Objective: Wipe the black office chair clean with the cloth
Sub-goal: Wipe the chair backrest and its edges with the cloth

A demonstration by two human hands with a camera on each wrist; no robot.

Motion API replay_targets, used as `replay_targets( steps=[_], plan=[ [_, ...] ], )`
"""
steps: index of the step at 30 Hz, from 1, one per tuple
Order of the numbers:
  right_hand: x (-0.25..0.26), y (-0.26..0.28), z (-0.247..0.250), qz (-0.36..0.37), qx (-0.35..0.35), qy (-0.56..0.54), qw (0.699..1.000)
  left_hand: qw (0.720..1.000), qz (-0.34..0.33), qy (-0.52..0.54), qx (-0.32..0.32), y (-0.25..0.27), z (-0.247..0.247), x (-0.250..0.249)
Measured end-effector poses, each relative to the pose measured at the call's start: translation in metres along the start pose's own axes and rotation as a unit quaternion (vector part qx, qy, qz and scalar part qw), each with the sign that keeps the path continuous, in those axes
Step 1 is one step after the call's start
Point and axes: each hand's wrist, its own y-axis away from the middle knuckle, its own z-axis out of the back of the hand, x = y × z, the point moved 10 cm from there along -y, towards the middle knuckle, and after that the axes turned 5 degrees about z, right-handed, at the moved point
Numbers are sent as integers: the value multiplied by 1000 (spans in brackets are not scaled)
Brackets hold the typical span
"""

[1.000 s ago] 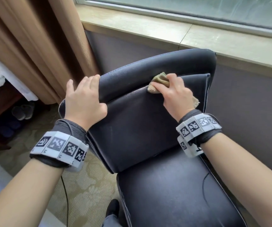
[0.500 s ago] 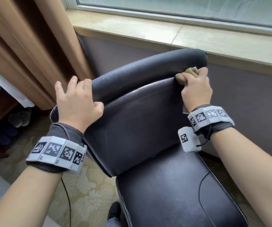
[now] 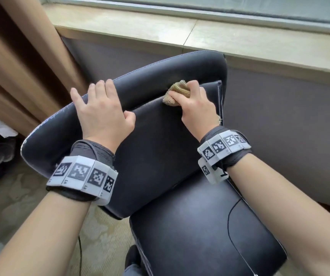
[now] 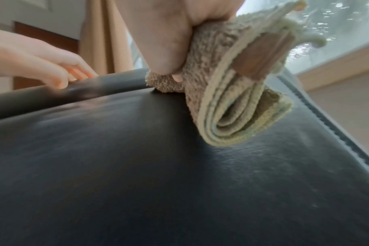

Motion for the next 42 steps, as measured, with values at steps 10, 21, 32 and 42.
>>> replay_targets(
  steps=[10,21,32,42],
  plan=[
    [-130,10,14,-216,-1,-19,976,1000,-7,-7,-19,-1,-3,0],
    [-54,0,0,-185,-53,-150,970,1000,2,0,-5,-2,-7,-2],
    [-132,8,12,-206,-25,-63,976,1000,-25,-13,-13,0,-6,-2],
    [-70,-1,6,-176,-14,-106,979,1000,-8,-5,-4,-2,-9,-5]
  ],
)
